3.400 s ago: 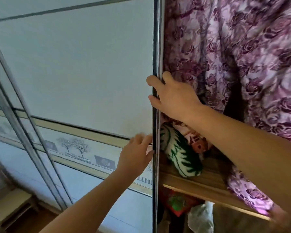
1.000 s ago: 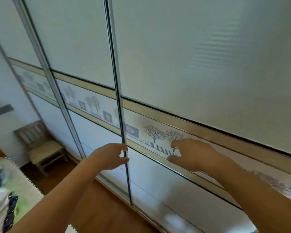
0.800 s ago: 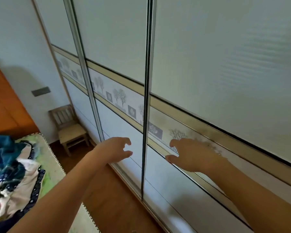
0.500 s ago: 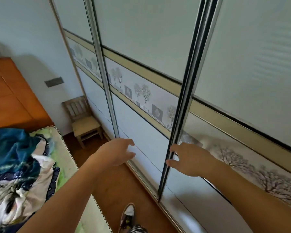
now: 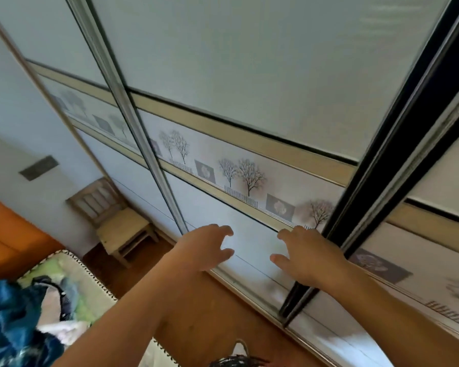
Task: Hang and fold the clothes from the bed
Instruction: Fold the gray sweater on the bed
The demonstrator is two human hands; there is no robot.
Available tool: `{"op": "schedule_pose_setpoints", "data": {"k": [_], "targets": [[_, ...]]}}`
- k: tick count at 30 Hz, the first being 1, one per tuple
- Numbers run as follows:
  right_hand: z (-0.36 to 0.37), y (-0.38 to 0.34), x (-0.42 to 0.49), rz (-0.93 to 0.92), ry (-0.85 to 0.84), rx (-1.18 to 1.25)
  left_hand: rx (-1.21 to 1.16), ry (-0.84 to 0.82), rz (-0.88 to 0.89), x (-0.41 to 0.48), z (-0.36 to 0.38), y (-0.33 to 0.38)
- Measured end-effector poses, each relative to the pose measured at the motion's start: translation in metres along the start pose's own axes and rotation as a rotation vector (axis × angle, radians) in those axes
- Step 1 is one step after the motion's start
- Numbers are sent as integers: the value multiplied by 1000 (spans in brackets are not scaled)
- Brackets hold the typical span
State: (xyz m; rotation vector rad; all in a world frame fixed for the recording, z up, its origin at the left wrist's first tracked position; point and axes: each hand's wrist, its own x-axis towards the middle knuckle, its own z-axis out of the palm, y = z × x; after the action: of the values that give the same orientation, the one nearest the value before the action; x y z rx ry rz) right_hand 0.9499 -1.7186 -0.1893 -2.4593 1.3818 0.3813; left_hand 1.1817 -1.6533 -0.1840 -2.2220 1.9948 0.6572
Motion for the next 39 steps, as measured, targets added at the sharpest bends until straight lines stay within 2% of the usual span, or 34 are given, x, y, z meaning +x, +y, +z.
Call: {"op": "schedule_pose_setpoints", "data": {"k": [10,20,25,29,33,36,39], "targets": [[5,-9,0,172,118,81,65,-3,180,44,-27,-4],[9,-55,40,567,207,115,150,-21,478,106,-59,-47],[-6,-76,31,743,314,203,266,-6,594,118,-78,-56],[-7,-80,13,877,523,385,243,36,681,114,-86,-48],[-4,-75,10,965,719,708,48,166,872,91,-99,-19],[-3,-68,17,940,801,922,-34,402,1089,77,-115,12],[-1,-63,23,875,909,1052,1,618,1288,70,-136,48]]}}
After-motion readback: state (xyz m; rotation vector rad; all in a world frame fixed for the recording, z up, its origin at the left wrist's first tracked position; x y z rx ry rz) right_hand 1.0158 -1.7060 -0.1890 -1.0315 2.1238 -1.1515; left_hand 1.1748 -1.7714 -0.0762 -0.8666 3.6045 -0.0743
